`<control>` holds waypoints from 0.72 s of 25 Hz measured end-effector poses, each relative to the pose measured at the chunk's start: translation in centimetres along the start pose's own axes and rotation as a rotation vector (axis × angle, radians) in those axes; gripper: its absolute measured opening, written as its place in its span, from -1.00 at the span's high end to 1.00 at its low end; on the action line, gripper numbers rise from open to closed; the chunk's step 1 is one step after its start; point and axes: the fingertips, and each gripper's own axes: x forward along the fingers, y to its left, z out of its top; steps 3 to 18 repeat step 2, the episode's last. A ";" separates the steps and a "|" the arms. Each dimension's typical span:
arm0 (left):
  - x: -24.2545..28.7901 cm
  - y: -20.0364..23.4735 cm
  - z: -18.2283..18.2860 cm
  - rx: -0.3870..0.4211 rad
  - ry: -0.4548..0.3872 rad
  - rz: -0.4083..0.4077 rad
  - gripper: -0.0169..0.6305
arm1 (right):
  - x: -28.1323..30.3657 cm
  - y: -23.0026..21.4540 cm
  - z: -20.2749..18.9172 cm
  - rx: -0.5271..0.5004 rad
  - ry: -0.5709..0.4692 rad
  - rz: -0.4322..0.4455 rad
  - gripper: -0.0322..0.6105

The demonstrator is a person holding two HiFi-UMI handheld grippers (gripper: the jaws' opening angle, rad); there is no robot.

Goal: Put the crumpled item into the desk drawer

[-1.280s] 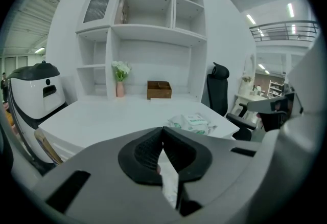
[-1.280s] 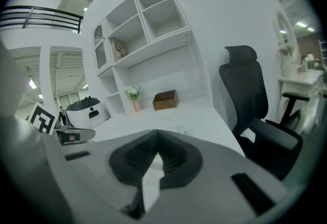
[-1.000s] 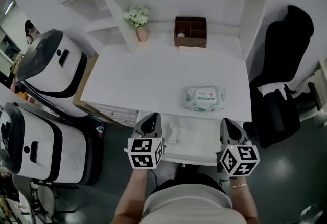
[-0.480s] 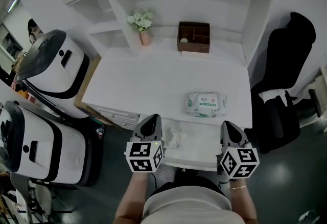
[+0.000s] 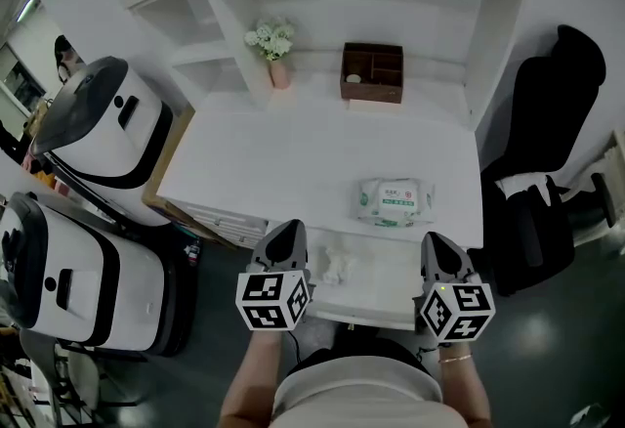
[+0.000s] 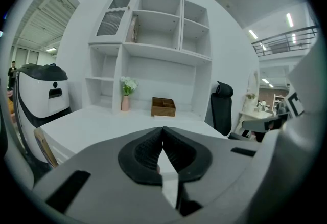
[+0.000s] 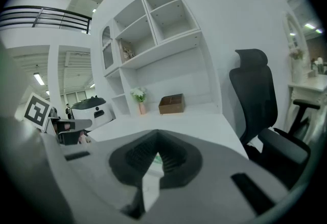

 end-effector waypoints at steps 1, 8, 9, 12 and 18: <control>0.0 0.0 0.0 -0.001 -0.001 0.001 0.97 | 0.0 0.0 0.0 0.000 0.001 0.001 0.89; 0.0 0.0 0.0 -0.001 -0.002 0.001 0.97 | 0.1 0.0 -0.1 0.001 0.001 0.003 0.89; 0.0 0.0 0.0 -0.001 -0.002 0.001 0.97 | 0.1 0.0 -0.1 0.001 0.001 0.003 0.89; 0.0 0.0 0.0 -0.001 -0.002 0.001 0.97 | 0.1 0.0 -0.1 0.001 0.001 0.003 0.89; 0.0 0.0 0.0 -0.001 -0.002 0.001 0.97 | 0.1 0.0 -0.1 0.001 0.001 0.003 0.89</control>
